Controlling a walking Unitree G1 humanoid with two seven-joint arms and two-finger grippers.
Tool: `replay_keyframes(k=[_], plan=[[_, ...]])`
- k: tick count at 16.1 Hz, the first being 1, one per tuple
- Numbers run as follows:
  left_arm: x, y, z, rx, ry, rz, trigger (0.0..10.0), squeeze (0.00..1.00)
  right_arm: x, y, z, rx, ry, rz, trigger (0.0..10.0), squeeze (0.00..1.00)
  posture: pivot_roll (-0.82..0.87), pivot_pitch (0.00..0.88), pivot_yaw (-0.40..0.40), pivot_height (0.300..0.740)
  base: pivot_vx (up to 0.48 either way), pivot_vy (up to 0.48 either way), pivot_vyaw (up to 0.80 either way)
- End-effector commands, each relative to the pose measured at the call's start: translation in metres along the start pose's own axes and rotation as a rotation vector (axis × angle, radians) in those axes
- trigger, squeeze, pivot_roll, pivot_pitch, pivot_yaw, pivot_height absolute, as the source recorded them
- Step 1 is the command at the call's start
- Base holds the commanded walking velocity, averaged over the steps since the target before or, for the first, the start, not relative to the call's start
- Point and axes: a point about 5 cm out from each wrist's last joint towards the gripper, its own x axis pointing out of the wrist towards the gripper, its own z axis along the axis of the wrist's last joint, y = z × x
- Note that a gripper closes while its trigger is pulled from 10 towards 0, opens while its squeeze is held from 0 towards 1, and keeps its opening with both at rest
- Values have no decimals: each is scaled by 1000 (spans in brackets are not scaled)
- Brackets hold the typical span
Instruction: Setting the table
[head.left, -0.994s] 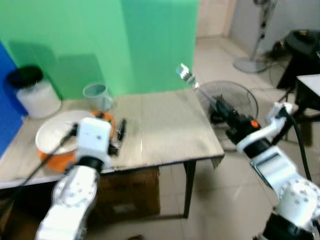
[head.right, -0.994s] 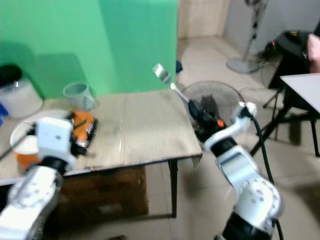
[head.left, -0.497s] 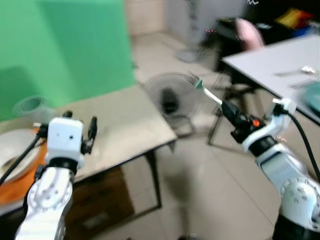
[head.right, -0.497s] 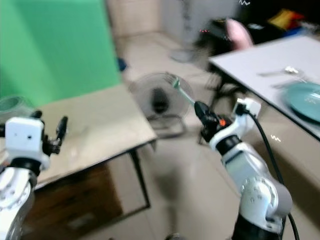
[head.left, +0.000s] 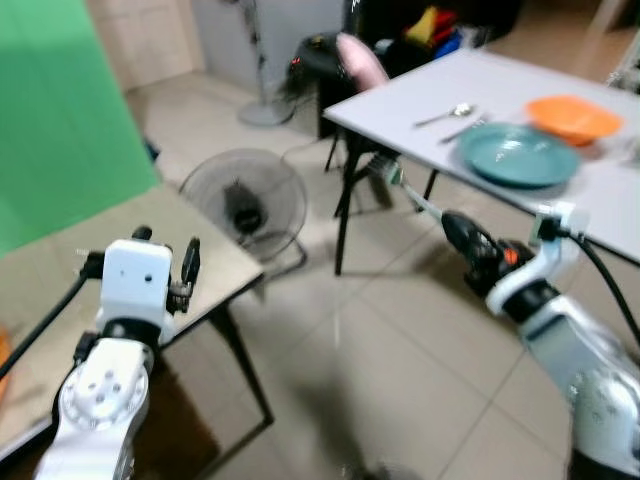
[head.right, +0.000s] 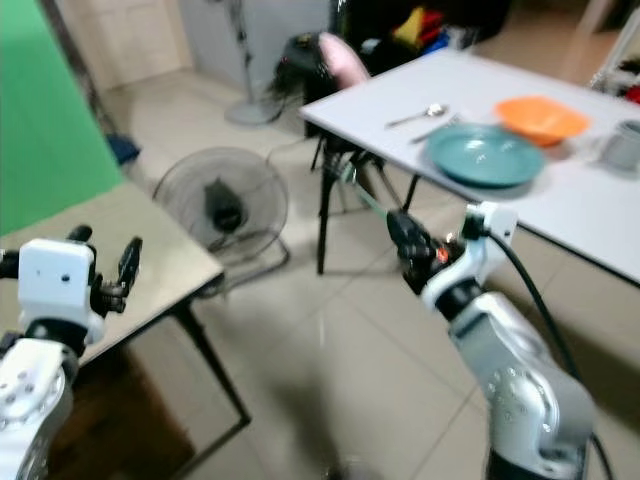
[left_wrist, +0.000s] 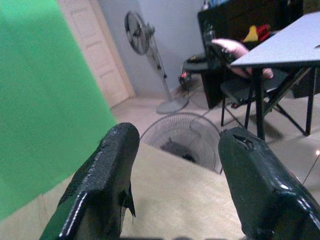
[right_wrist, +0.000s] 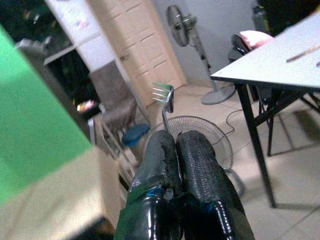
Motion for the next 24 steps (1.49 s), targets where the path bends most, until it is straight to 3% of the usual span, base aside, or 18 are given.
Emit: replay_keyframes(k=[1, 5, 9, 13, 16, 19, 24], plan=[[-1, -2, -4, -3, 17, -11, 10000, 0, 1, 2, 4, -35, -6, 28, 10000, 0, -97, 9, 42, 740, 0, 0, -781], [3, -2, 2, -12, -14, 7, 10000, 0, 7, -7, 6, -154, -44, -69, 10000, 0, -88, 15, 16, 740, 0, 0, -788], [4, -4, 3, -21, -38, 36, 10000, 0, -1, -9, -1, -171, -132, -214, 10000, 0, -90, 18, 17, 740, 0, 0, -788], [10, -8, 6, -72, -53, 12, 10000, 0, -5, -22, -2, -270, -163, -313, 10000, 0, -110, 23, 37, 740, 63, 0, -591], [13, -11, 7, -91, -58, 21, 10000, 0, 7, -16, -1, -369, -169, -288, 10000, 0, -110, 23, 35, 740, 316, 0, 0], [15, -14, 6, -104, -50, 9, 10000, 0, 15, -19, -1, -350, -165, -309, 10000, 0, -106, 24, 31, 740, 355, 0, 0], [16, -18, 4, -110, -45, -17, 10000, 0, 13, -27, 0, -358, -176, -340, 10000, 0, -114, 18, 39, 740, 359, 0, -800]])
